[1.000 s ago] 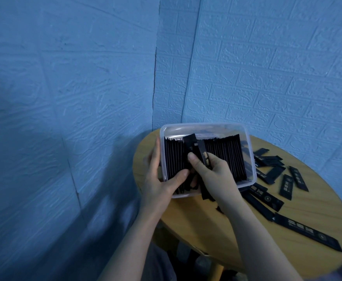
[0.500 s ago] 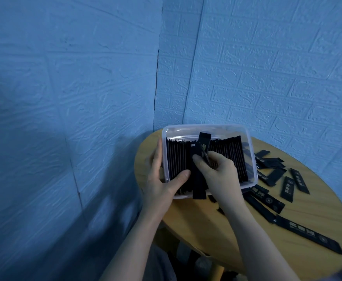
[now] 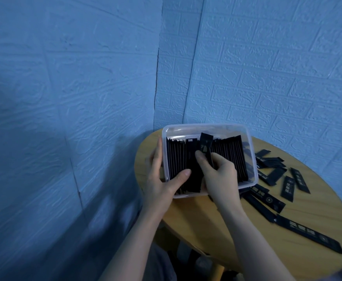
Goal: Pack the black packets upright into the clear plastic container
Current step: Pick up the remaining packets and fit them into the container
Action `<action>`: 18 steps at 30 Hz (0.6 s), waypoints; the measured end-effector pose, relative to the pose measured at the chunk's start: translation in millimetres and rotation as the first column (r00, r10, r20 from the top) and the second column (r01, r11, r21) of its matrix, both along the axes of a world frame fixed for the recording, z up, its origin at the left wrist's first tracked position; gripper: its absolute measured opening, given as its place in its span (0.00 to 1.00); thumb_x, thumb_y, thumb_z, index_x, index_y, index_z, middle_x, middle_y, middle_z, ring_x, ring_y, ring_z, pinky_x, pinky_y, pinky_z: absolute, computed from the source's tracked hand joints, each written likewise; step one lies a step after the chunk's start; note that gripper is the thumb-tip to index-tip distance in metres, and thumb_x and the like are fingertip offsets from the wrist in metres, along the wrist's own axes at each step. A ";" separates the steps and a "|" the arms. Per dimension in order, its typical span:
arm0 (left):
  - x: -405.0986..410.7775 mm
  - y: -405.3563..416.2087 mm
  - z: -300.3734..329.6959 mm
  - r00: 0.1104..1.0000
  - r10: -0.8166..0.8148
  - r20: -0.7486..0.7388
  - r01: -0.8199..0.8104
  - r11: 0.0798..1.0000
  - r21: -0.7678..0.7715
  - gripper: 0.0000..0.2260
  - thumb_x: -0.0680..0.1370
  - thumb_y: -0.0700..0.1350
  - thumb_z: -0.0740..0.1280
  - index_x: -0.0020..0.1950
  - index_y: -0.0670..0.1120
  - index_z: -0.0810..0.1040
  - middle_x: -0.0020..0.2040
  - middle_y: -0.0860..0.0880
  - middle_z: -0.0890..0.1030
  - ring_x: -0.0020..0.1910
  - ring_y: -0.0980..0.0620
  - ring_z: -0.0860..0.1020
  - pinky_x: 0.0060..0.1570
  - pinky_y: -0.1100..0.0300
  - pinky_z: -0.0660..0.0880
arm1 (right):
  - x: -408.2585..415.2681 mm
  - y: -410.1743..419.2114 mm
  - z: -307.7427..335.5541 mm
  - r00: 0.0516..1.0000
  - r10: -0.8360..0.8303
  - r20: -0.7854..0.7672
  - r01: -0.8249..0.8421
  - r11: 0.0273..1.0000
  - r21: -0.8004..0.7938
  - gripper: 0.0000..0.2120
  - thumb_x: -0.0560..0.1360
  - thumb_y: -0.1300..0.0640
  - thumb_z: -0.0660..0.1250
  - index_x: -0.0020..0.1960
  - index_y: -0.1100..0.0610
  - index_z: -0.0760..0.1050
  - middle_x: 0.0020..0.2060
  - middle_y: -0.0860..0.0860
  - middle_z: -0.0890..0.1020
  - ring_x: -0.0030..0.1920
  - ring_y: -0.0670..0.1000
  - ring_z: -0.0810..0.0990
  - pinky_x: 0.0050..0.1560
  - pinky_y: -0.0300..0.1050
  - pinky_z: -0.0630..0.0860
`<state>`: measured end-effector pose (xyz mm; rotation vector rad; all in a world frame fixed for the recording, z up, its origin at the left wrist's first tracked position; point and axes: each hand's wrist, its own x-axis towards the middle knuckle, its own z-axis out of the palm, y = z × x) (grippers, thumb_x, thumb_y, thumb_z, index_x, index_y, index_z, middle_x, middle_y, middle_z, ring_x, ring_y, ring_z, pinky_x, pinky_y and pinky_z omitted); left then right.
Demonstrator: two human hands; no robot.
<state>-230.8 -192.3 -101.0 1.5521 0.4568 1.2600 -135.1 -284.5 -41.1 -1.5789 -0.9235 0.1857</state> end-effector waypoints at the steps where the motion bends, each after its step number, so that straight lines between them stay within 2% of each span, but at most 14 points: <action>1: 0.0 -0.8 0.9 1.000 0.007 -0.001 -0.007 1.000 0.006 0.41 0.65 0.57 0.76 0.72 0.73 0.58 0.71 0.62 0.66 0.70 0.65 0.67 0.69 0.55 0.68 | 0.8 -2.7 -0.1 1.000 0.028 -0.007 -0.028 0.999 -0.018 0.20 0.78 0.51 0.66 0.36 0.64 0.71 0.23 0.55 0.71 0.25 0.55 0.70 0.26 0.45 0.65; 3: 0.4 -1.3 1.5 0.999 0.036 -0.003 -0.036 0.999 0.028 0.41 0.66 0.54 0.76 0.73 0.69 0.58 0.68 0.67 0.64 0.67 0.73 0.65 0.65 0.70 0.66 | 3.5 -5.5 -2.5 0.996 0.084 0.015 -0.083 0.994 -0.066 0.16 0.79 0.54 0.65 0.36 0.63 0.72 0.24 0.52 0.70 0.27 0.52 0.69 0.29 0.45 0.64; 4: 0.5 -1.0 1.2 0.999 0.047 -0.005 -0.046 0.998 0.038 0.41 0.66 0.54 0.76 0.73 0.68 0.58 0.67 0.69 0.64 0.66 0.75 0.64 0.62 0.73 0.65 | 4.5 -5.5 -4.1 0.994 0.105 0.031 -0.102 0.991 -0.083 0.15 0.79 0.55 0.66 0.38 0.64 0.73 0.25 0.54 0.70 0.28 0.52 0.69 0.30 0.46 0.65; 5: 0.3 -1.2 1.6 0.999 0.042 -0.007 -0.042 0.998 0.036 0.41 0.66 0.55 0.76 0.73 0.69 0.57 0.67 0.69 0.64 0.66 0.74 0.64 0.63 0.71 0.66 | 4.4 -5.5 -5.1 0.992 0.121 0.044 -0.117 0.989 -0.086 0.14 0.78 0.55 0.66 0.39 0.65 0.74 0.26 0.57 0.70 0.29 0.53 0.69 0.31 0.48 0.65; 7: 0.2 -0.6 1.5 1.000 0.027 -0.016 -0.027 1.000 0.016 0.42 0.65 0.60 0.76 0.73 0.72 0.57 0.68 0.71 0.64 0.68 0.71 0.65 0.67 0.61 0.67 | 4.4 -3.8 -6.9 0.990 0.130 0.051 -0.126 0.989 -0.074 0.15 0.78 0.54 0.67 0.39 0.65 0.75 0.30 0.63 0.73 0.31 0.59 0.71 0.31 0.54 0.69; 9: -0.1 0.0 1.0 0.999 0.043 -0.027 -0.042 0.999 0.020 0.43 0.63 0.62 0.74 0.73 0.70 0.56 0.64 0.79 0.62 0.67 0.75 0.63 0.66 0.65 0.65 | 3.2 -2.7 -6.8 0.991 0.127 0.053 -0.123 0.990 -0.066 0.14 0.77 0.54 0.67 0.39 0.63 0.76 0.30 0.64 0.74 0.31 0.61 0.71 0.30 0.55 0.70; 12: 0.7 -0.2 0.0 0.998 0.049 -0.027 -0.048 0.999 0.016 0.43 0.65 0.58 0.75 0.75 0.65 0.56 0.59 0.83 0.61 0.65 0.78 0.63 0.64 0.69 0.65 | 2.8 -4.0 -6.1 0.991 0.127 0.042 -0.123 0.989 -0.084 0.16 0.78 0.54 0.66 0.37 0.64 0.75 0.26 0.58 0.70 0.29 0.54 0.67 0.30 0.50 0.63; 15: 1.0 -1.8 0.7 0.999 0.043 -0.027 -0.042 0.999 0.010 0.42 0.67 0.50 0.74 0.77 0.60 0.57 0.57 0.83 0.62 0.63 0.80 0.62 0.64 0.70 0.66 | 3.2 -7.1 -4.8 0.991 0.132 0.014 -0.130 0.985 -0.110 0.17 0.79 0.57 0.63 0.35 0.66 0.69 0.24 0.52 0.66 0.28 0.52 0.63 0.31 0.48 0.59; 18: 0.8 -1.7 1.6 0.999 0.029 -0.020 -0.029 1.000 -0.009 0.42 0.68 0.50 0.74 0.76 0.62 0.57 0.58 0.82 0.62 0.64 0.77 0.63 0.67 0.61 0.67 | 4.5 -8.0 -5.0 0.992 0.126 0.022 -0.122 0.983 -0.134 0.14 0.78 0.59 0.63 0.34 0.62 0.72 0.23 0.50 0.67 0.28 0.52 0.64 0.31 0.48 0.60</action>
